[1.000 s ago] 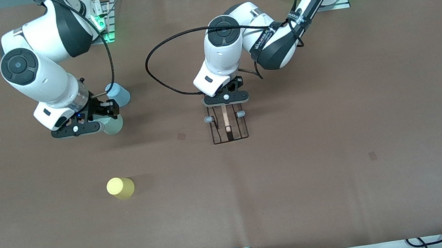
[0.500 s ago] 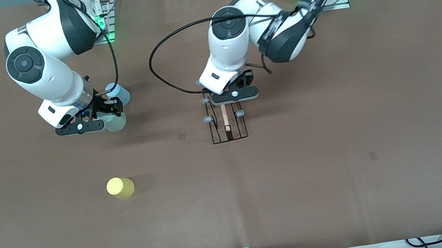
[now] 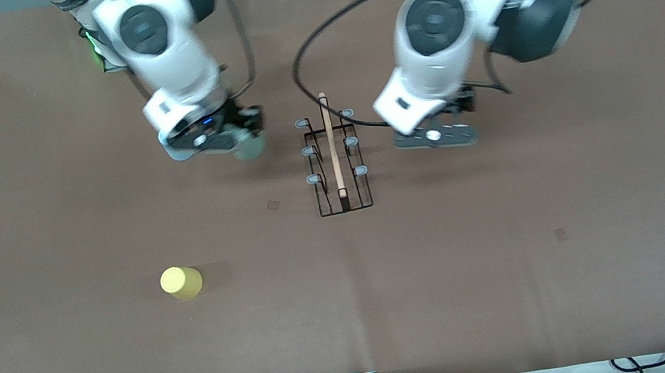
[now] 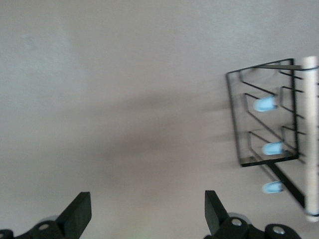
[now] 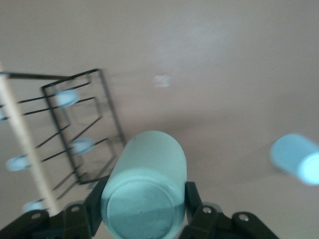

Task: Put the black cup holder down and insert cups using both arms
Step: 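Lower the mint cup onto a rack peg with the right gripper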

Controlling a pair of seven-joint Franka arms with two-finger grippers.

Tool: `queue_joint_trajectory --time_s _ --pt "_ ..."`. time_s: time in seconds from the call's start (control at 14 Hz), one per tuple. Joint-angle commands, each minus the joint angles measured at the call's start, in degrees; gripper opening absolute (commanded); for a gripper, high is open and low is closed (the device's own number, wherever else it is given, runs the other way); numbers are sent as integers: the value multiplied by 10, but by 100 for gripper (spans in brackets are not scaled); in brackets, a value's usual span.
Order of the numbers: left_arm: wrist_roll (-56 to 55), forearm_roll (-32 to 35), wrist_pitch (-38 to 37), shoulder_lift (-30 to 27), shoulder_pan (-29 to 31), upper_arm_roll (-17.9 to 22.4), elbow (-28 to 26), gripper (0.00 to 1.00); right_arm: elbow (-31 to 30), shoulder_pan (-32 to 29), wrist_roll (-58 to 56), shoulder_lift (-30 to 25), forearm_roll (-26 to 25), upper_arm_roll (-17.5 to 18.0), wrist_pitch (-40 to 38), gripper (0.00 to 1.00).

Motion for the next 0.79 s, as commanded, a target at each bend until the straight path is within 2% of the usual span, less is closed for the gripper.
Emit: queue_joint_trajectory --time_s 0.0,0.21,0.43,0.71 --pt "97 12 -17 -14 55 -5 11 100 67 51 83 65 -8 -7 11 10" --pt "124 12 -17 -28 103 -6 10 100 67 61 100 82 -18 5 46 10" --pt "132 12 -13 -41 138 -7 -4 100 62 62 101 96 -46 12 49 10" --pt "197 5 -8 -40 178 -6 4 100 58 63 101 108 -47 12 53 11"
